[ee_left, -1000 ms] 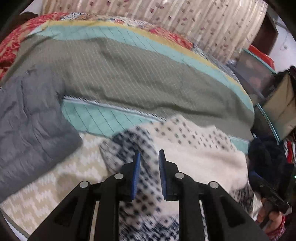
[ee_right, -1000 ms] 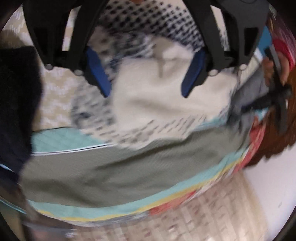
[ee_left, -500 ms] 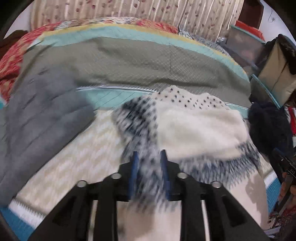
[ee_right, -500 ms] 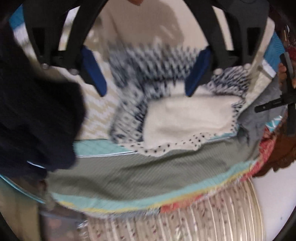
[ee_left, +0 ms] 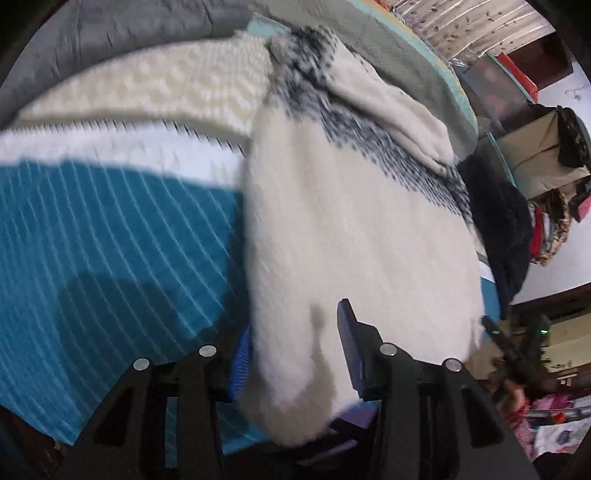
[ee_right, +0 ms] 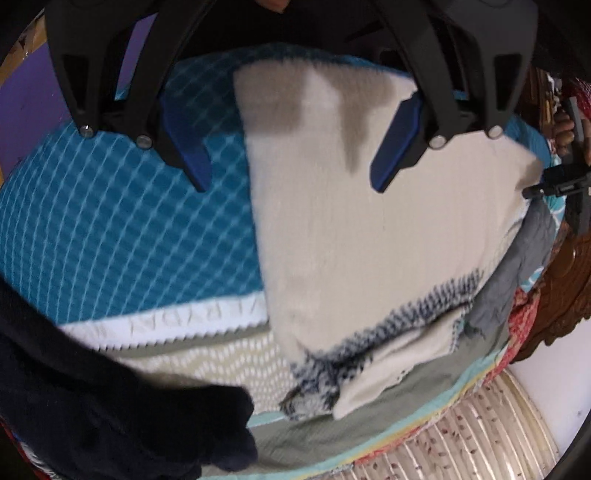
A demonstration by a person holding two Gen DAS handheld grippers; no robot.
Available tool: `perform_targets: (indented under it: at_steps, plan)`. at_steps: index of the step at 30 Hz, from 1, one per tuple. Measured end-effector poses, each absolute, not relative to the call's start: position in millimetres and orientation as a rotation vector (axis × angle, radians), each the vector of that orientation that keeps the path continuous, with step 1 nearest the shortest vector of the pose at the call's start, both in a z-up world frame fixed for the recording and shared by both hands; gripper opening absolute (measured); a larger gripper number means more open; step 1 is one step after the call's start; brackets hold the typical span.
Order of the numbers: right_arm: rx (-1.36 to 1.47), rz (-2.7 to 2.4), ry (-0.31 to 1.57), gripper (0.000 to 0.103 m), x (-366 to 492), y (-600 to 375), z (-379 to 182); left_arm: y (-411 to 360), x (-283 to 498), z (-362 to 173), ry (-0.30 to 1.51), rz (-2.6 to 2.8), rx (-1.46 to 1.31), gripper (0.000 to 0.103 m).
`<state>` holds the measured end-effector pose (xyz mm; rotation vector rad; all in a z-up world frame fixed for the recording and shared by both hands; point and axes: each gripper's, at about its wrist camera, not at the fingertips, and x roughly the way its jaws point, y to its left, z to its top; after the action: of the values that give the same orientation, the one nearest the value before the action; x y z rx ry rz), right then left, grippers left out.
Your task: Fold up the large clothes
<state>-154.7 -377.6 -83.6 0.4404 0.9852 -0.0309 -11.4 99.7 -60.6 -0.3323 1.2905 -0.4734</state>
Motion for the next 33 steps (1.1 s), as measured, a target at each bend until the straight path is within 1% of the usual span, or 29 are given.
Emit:
perform_targets:
  at_steps: [1,2,3,4,5,8,10,11,12,13,14,15,16,17,20,23,24,26,28,32,33]
  plan:
    - [0.447,-0.019,0.998,0.085,-157.3,-374.8,-89.6,95.0,-17.7,-65.4,1.298,-0.457,-0.312,0.059]
    - [0.431,-0.018,0.986,0.085,-160.3,-372.0,-93.1,91.7,-22.2,-69.5,1.307,-0.437,-0.284,0.048]
    - [0.416,-0.015,0.967,0.085,-164.2,-369.7,-94.0,88.9,-26.1,-75.4,1.324,-0.421,-0.256,0.033]
    - [0.428,-0.006,0.963,0.089,-166.9,-368.8,-96.3,88.5,-29.9,-77.3,1.33,-0.426,-0.259,0.032]
    - [0.45,0.015,0.954,0.098,-168.8,-368.1,-97.7,89.8,-36.3,-75.0,1.316,-0.433,-0.274,0.032]
    - [0.455,0.034,0.937,0.099,-173.0,-367.1,-100.0,90.6,-52.6,-60.3,1.269,-0.452,-0.272,0.031]
    - [0.423,0.022,0.976,0.099,-171.1,-361.9,-97.8,92.6,-60.9,-48.2,1.243,-0.468,-0.266,0.031]
    - [0.417,0.013,0.987,0.095,-170.8,-358.8,-95.9,91.8,-66.4,-42.8,1.228,-0.473,-0.255,0.031]
    - [0.403,0.009,0.987,0.086,-170.6,-356.3,-94.1,93.2,-66.2,-40.2,1.221,-0.475,-0.248,0.031]
    - [0.345,-0.019,0.988,0.061,-171.8,-350.0,-91.1,94.8,-65.6,-37.5,1.22,-0.473,-0.243,0.031]
    - [0.324,-0.016,0.986,0.042,-173.4,-347.0,-89.7,95.0,-65.8,-39.9,1.226,-0.464,-0.235,0.031]
    - [0.352,0.01,0.983,0.031,-174.5,-348.1,-89.8,96.0,-64.7,-41.6,1.236,-0.458,-0.235,0.031]
    - [0.404,0.026,0.978,0.016,-177.0,-352.3,-88.7,98.4,-66.6,-44.6,1.248,-0.454,-0.244,0.031]
    - [0.423,0.025,0.964,0.013,-179.1,-355.8,-85.1,96.7,-70.1,-46.4,1.254,-0.456,-0.25,0.031]
    - [0.354,-0.016,0.904,0.012,-183.2,-359.4,-69.8,97.5,-74.2,-44.4,1.249,-0.475,-0.24,0.031]
    - [0.415,-0.033,0.936,0.013,-176.6,-369.5,-82.1,92.9,-73.4,-43.8,1.249,-0.495,-0.227,0.031]
    - [0.459,-0.02,0.963,0.017,-174.5,-372.4,-88.9,91.0,-70.7,-44.4,1.248,-0.486,-0.212,0.031]
    - [0.527,0.006,0.966,0.036,-176.3,-376.3,-93.7,90.6,-68.0,-46.9,1.257,-0.461,-0.194,0.033]
    - [0.523,0.02,0.958,0.05,-181.5,-377.6,-90.7,94.2,-65.3,-49.8,1.278,-0.458,-0.211,0.038]
    - [0.54,0.067,1.0,0.05,-187.1,-377.1,-93.4,103.4,-59.3,-60.6,1.345,-0.458,-0.275,0.04]
    - [0.544,0.093,1.008,0.048,-186.8,-375.8,-93.3,105.1,-59.5,-62.2,1.354,-0.464,-0.287,0.04]
